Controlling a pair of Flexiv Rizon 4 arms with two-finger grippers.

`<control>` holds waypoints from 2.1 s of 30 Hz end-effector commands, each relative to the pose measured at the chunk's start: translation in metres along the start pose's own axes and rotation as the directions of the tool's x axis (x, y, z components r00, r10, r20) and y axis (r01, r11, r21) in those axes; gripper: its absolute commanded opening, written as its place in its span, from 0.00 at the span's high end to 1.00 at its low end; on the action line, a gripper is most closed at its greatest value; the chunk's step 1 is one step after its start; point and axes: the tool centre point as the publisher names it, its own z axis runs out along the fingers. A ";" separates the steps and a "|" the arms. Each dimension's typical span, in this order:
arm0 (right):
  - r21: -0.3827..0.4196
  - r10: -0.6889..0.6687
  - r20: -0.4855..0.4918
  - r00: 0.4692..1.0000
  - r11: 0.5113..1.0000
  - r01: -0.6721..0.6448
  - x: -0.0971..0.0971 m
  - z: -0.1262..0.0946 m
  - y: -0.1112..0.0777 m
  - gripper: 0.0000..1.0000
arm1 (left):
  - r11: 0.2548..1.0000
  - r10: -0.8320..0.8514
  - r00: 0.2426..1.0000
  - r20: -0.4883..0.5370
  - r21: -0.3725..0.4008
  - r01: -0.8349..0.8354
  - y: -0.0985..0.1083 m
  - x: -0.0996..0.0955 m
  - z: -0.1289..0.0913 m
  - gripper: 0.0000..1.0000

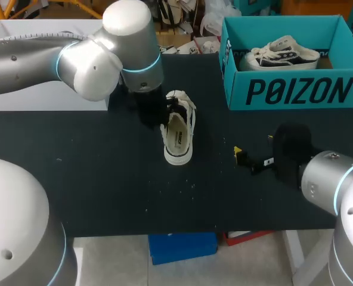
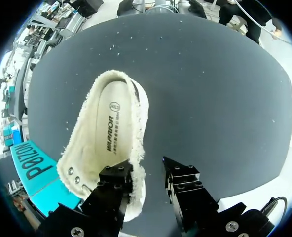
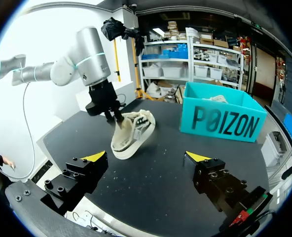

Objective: Take the shoe out of the shoebox, open the shoe tongue, remove and reinsert the insole, then place the shoe into the shoebox

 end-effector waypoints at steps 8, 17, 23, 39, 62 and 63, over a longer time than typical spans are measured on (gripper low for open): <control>-0.005 0.002 0.004 1.000 1.000 -0.002 0.002 0.001 -0.001 0.00 | 0.999 0.029 1.000 -0.001 -0.036 -0.029 0.012 -0.001 0.030 0.69; -0.005 0.002 0.004 1.000 1.000 -0.002 0.002 0.001 -0.001 0.00 | 0.999 0.037 0.998 0.043 -0.031 -0.035 0.015 -0.005 0.022 1.00; -0.005 0.002 0.004 1.000 1.000 -0.002 0.002 0.001 -0.001 0.00 | 1.000 0.018 0.995 0.096 -0.013 -0.017 0.020 -0.008 -0.030 1.00; -0.005 0.002 0.004 1.000 1.000 -0.002 0.002 0.001 -0.001 0.00 | 0.973 -0.106 0.975 0.194 -0.180 0.142 0.043 0.002 -0.182 1.00; -0.005 0.002 0.004 1.000 1.000 -0.002 0.002 0.001 -0.001 0.00 | 0.545 -0.735 0.592 0.330 -0.232 0.806 0.121 0.212 -0.231 1.00; -0.005 0.002 0.004 1.000 1.000 -0.002 0.002 0.001 -0.001 0.00 | 0.529 -0.747 0.578 0.327 -0.233 0.816 0.123 0.217 -0.231 1.00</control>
